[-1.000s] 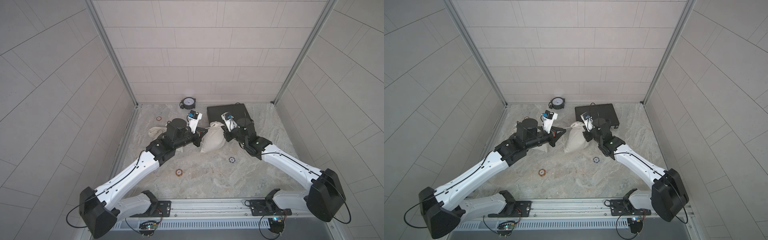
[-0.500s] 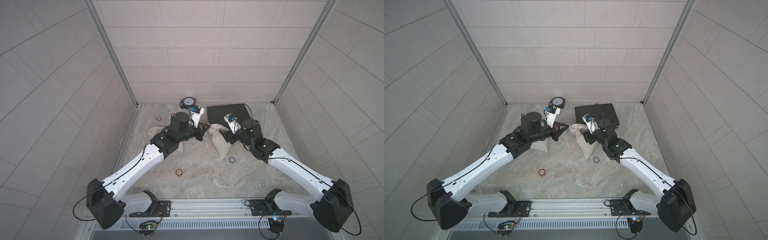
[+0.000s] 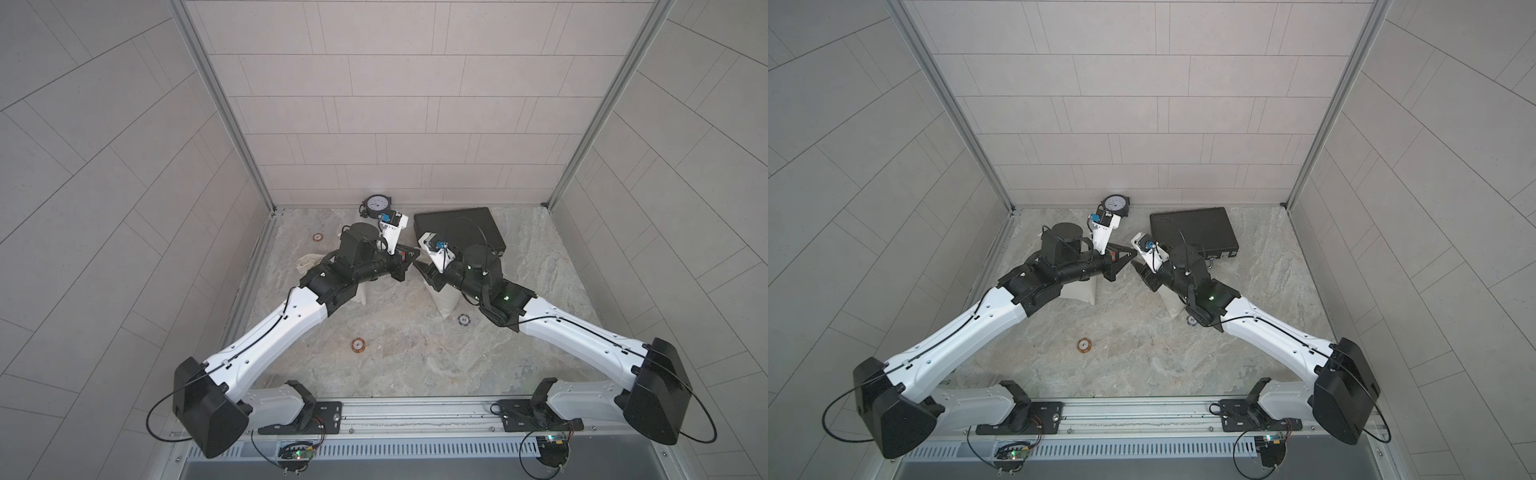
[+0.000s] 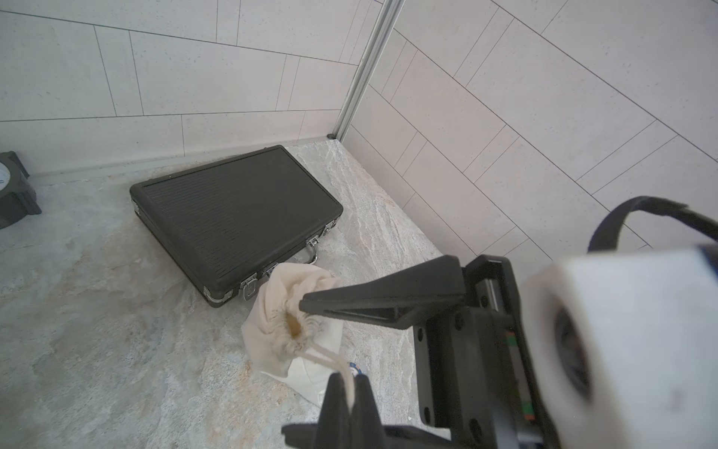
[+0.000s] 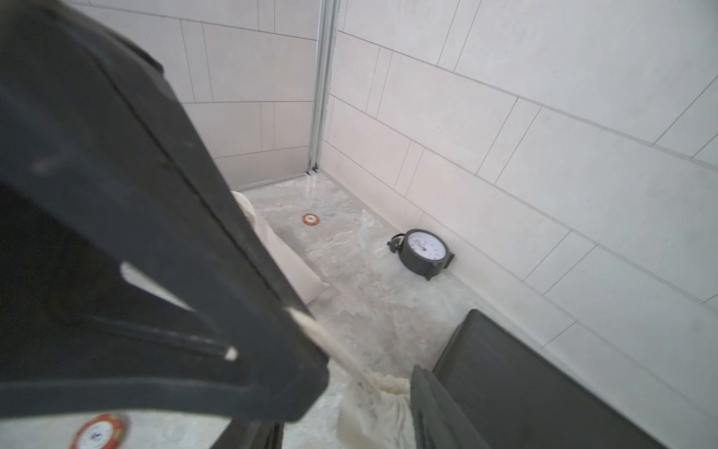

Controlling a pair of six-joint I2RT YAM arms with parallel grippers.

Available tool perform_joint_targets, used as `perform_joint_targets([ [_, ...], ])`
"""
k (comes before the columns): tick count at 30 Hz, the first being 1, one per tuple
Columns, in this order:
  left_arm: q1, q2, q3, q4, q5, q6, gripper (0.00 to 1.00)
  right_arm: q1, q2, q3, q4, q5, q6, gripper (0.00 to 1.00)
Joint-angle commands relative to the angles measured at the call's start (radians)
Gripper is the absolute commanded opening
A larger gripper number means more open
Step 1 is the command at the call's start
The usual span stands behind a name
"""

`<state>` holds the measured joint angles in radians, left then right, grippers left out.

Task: Close the soil bag
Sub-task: Frap the soil bag at the center of the board.

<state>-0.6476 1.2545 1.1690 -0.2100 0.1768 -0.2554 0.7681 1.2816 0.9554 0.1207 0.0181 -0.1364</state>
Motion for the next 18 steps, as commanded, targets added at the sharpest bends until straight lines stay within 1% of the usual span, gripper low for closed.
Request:
perform_joint_targets([
  [1,0.002,-0.03,0.025,0.013,0.042,-0.014,0.0,0.011,0.011,0.013,0.069,0.083,0.0,0.47],
  [6,0.004,-0.037,0.024,0.016,0.058,-0.019,0.0,0.018,0.016,0.012,0.091,0.116,-0.003,0.41],
  [8,0.002,-0.039,0.025,0.018,0.064,-0.026,0.0,0.019,0.025,0.012,0.092,0.118,-0.005,0.36],
  [11,0.003,-0.041,0.027,0.028,0.095,-0.036,0.0,0.018,0.045,0.013,0.089,0.133,-0.006,0.25],
  [12,0.003,-0.046,0.028,0.028,0.1,-0.04,0.0,0.018,0.053,0.009,0.088,0.154,-0.008,0.21],
  [14,0.003,-0.063,0.032,0.019,0.089,-0.049,0.0,0.016,0.075,-0.006,0.089,0.244,0.011,0.15],
  [16,0.003,-0.096,0.037,0.018,0.059,-0.074,0.0,0.003,0.102,-0.035,0.093,0.313,0.009,0.12],
  [18,0.008,-0.136,0.053,0.026,0.063,-0.087,0.0,-0.036,0.131,-0.069,0.089,0.35,0.027,0.12],
])
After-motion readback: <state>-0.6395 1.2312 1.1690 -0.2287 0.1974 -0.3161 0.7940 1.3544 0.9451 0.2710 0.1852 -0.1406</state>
